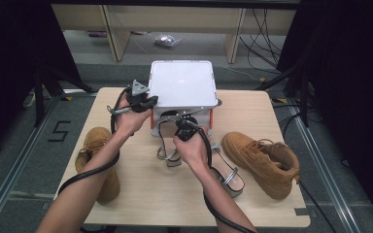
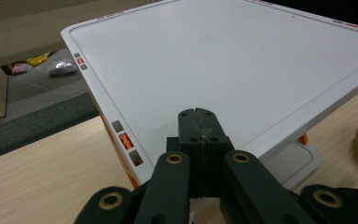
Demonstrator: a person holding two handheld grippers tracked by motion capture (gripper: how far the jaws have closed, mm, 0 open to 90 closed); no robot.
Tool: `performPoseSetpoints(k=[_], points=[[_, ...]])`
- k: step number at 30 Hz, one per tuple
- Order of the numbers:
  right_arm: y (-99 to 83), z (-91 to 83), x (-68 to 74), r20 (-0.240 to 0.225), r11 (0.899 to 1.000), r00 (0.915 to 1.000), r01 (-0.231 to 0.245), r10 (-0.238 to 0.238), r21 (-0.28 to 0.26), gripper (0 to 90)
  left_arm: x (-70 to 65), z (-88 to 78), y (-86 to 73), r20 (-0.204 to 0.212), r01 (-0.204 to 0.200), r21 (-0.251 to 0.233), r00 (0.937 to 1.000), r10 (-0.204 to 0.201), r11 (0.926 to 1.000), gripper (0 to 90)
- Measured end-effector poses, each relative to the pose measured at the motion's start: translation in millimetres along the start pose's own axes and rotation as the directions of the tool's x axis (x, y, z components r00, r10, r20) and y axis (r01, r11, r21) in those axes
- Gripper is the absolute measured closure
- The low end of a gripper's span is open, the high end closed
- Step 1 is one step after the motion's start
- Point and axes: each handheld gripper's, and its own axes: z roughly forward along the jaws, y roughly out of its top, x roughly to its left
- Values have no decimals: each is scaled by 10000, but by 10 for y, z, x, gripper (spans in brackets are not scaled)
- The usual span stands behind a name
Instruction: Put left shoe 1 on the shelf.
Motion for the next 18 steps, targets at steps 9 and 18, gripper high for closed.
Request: performPoseSetpoints(k=[9, 18], points=[[-246, -95, 55, -109, 9976, 9991, 424, -419, 543, 900, -1, 0, 0, -1, -8, 2, 10000, 8, 10000, 898], [-427, -175, -5, -214, 9984, 9991, 369, -360, 423, 900, -5, 0, 2, -12, -23, 16, 10000, 23, 10000, 899]])
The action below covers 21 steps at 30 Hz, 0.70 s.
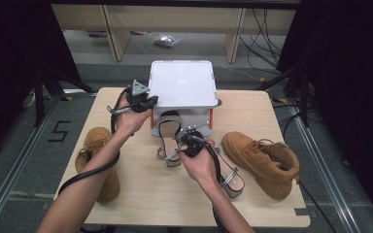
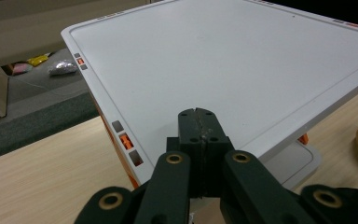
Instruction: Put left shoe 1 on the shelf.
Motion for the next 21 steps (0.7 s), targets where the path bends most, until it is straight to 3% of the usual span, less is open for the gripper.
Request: performPoseSetpoints(k=[2, 5, 7, 11, 14, 15, 16, 17, 18, 19, 20, 21], points=[[-50, 29, -16, -30, 9999, 9999, 165, -165, -3, 900, 0, -1, 0, 2, 20, 7, 10000, -20, 10000, 899], [-100, 51, -19, -14, 9997, 10000, -20, 21, 252, 900, 2, 0, -2, 10, 2, -16, 10000, -2, 10000, 899], [-130, 79, -41, -35, 9997, 9998, 179, -179, 144, 900, 2, 0, -2, 23, 9, -6, 10000, -9, 10000, 899], [-177, 106, -55, -154, 9988, 9997, -192, 199, 455, 900, 9, -1, -9, 69, 15, -49, 10000, -15, 10000, 899], [-200, 123, -78, -247, 9992, 9997, -83, 93, 395, 900, 13, -1, -8, 80, 55, -41, 10000, -55, 10000, 898], [-205, 125, -84, -166, 9986, 9997, -153, 161, 504, 900, 14, -1, -6, 81, 35, -23, 10000, -34, 10000, 899], [-197, 121, -55, -177, 9961, 9978, -633, 645, 619, 900, 12, -2, -4, 81, 28, 0, 10000, -28, 10000, 899], [-227, 150, -97, -97, 9988, 9998, 154, -150, 469, 900, 8, -1, -3, 67, 22, -7, 10000, -22, 10000, 899], [-221, 147, -71, -404, 9983, 9990, -182, 205, 558, 900, 7, 0, -3, 56, 3, -14, 10000, -3, 10000, 899], [-239, 159, -68, -222, 9989, 9998, 2, 8, 461, 900, 4, -1, -4, 45, 29, -2, 10000, -29, 10000, 899], [-236, 152, -42, -406, 9973, 9983, -400, 426, 619, 900, -14, -10, -11, 23, 309, 124, 9995, -310, 9994, 899], [-265, 183, -67, -134, 9989, 9996, 254, -249, 403, 900, -13, -9, -11, 35, 320, 125, 9995, -320, 9994, 899]])
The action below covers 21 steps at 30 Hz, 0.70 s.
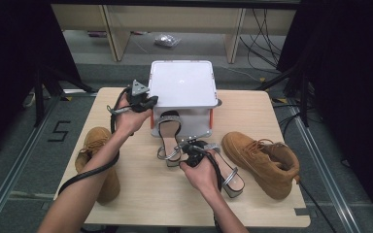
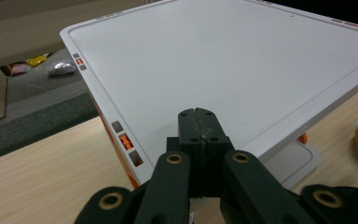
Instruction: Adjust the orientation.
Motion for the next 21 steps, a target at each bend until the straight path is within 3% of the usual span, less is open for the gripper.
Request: performPoseSetpoints(k=[4, 8, 9, 14, 19, 21], points=[[-14, 38, 21, -134, 9999, 9998, 157, -157, -2, 900, 2, 0, 0, 18, 1, -4, 10000, -1, 10000, 899], [-24, 49, 51, -177, 9998, 9998, -12, 15, 178, 900, 9, -2, -1, 25, 41, 6, 10000, -41, 10000, 899], [-32, 73, 37, -116, 9997, 9996, 241, -240, 60, 900, 8, -2, -1, 21, 52, 7, 10000, -52, 10000, 899], [-54, 131, 85, -76, 9992, 9992, 388, -388, -13, 900, 7, -4, 4, 14, -11, 73, 10000, 11, 10000, 899], [-65, 162, 184, -163, 10000, 9999, -35, 34, -57, 900, 8, -5, 2, -5, 71, 44, 10000, -71, 10000, 899], [-68, 191, 194, -170, 9997, 9997, 154, -157, -174, 900, 7, -4, 4, 1, 53, 63, 10000, -53, 10000, 899]])
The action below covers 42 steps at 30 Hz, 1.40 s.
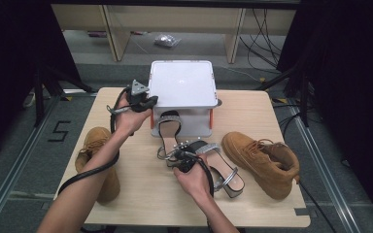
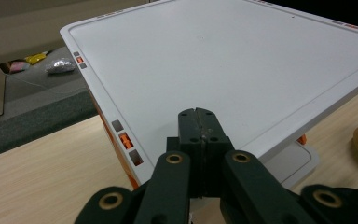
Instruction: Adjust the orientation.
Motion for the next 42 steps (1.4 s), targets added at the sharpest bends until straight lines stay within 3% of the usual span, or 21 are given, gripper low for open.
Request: performPoseSetpoints(k=[3, 6, 8, 10, 12, 14, 16, 18, 19, 24, 29, 30, 31, 33, 42], points=[[-3, 28, 21, 100, 9999, 9999, -122, 122, -16, 900, 0, 0, 0, 1, 14, -2, 10000, -14, 10000, 899], [-5, 57, -3, 267, 9997, 9995, 176, -172, -142, 900, 0, 3, 5, 18, 16, 22, 10000, -16, 10000, 899], [-6, 71, 6, 276, 9999, 9995, -145, 145, 0, 900, -4, 5, 7, 10, 9, 14, 10000, -9, 10000, 899], [-13, 112, -21, 336, 9997, 9994, 119, -111, -224, 900, -2, 3, 5, 13, -2, 24, 10000, 2, 10000, 899], [-8, 120, -13, 379, 9998, 9993, -74, 81, -178, 900, -1, 2, 5, 16, -3, 25, 10000, 3, 10000, 899], [-3, 141, -23, 517, 9994, 9987, 39, -21, -353, 900, -2, 2, 5, 14, -10, 28, 10000, 10, 10000, 899], [-5, 151, -24, 435, 9994, 9988, -214, 225, -257, 900, -1, 2, 4, 18, -15, 27, 10000, 15, 10000, 899], [-13, 163, -44, 512, 9986, 9985, 243, -219, -467, 900, 1, 3, 4, 27, 29, 12, 10000, -29, 10000, 899], [-17, 158, -34, 412, 9991, 9991, -22, 39, -422, 900, 1, 3, 4, 26, 32, 13, 10000, -32, 10000, 899], [-3, 154, -13, 518, 9977, 9985, -156, 190, -655, 900, 0, 2, 3, 20, 23, 11, 10000, -23, 10000, 899], [30, 146, -11, 491, 9973, 9988, 69, -32, -736, 900, 1, 3, 2, 32, 47, 5, 10000, -47, 10000, 899], [46, 132, 11, 229, 9981, 9995, -208, 222, -587, 900, 1, 3, 2, 29, 42, 1, 10000, -42, 10000, 899], [48, 147, 2, 480, 9967, 9988, 77, -38, -804, 900, 1, 3, 2, 30, 41, 1, 10000, -41, 10000, 899], [74, 142, 26, 408, 9962, 9989, -195, 230, -844, 900, 1, 3, 2, 27, 40, 3, 10000, -40, 10000, 899], [147, 153, 40, 545, 9934, 9985, 33, 30, -1150, 900, 3, 2, -1, 43, 18, -9, 10000, -18, 10000, 899]])
